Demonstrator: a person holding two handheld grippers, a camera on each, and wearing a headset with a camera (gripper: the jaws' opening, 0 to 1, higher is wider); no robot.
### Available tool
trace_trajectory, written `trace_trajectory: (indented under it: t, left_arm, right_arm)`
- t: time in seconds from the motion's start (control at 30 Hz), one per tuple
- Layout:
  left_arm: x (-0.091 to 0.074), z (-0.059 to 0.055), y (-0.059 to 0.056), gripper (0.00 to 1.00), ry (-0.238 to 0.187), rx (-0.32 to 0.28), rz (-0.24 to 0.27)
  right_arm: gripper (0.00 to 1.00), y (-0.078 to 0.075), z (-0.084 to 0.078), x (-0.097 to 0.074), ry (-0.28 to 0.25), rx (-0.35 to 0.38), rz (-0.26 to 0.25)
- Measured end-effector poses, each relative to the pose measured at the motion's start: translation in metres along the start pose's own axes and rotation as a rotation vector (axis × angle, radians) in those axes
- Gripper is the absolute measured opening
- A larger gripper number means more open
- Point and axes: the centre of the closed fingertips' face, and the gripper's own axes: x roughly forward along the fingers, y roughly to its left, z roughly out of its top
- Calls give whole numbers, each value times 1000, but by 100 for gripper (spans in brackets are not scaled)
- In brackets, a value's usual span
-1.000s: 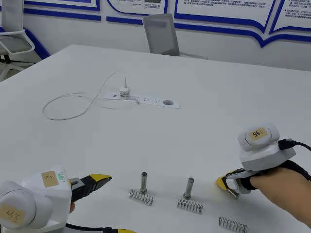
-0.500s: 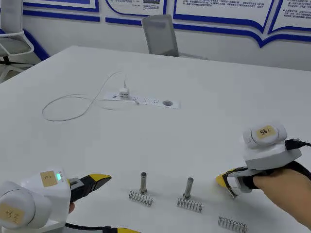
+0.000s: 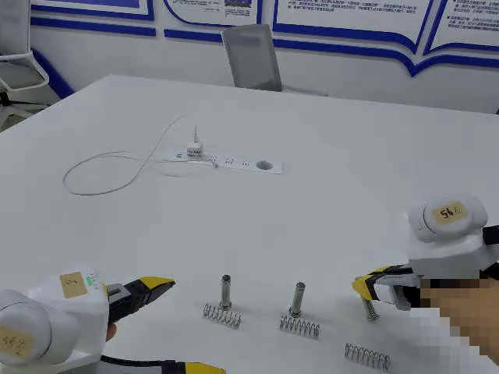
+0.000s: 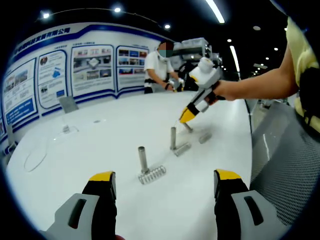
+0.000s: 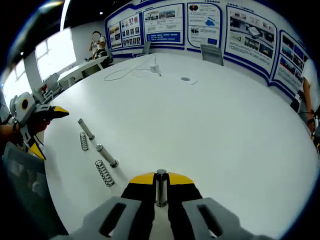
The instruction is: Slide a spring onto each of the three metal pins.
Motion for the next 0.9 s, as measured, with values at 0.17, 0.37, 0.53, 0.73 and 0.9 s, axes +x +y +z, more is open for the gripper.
trace_trajectory:
  t: [0.17, 0.37, 0.53, 0.73, 0.9]
  left_arm:
    - [1, 2, -1, 82, -3, 3, -2]
    - [1, 3, -1, 82, -3, 6, -2]
    - [1, 3, -1, 82, -3, 6, -3]
    - [2, 3, -1, 82, -4, 5, -3]
    - [1, 3, -2, 81, -4, 4, -3]
  right_arm:
    - [9, 1, -1, -5, -10, 0, -3]
    - [9, 2, -1, -11, -29, -1, -5]
    - [9, 2, -4, -14, -29, 1, -6]
    - [9, 5, -7, -17, -25, -3, -3]
    - [9, 5, -10, -20, -18, -8, -2]
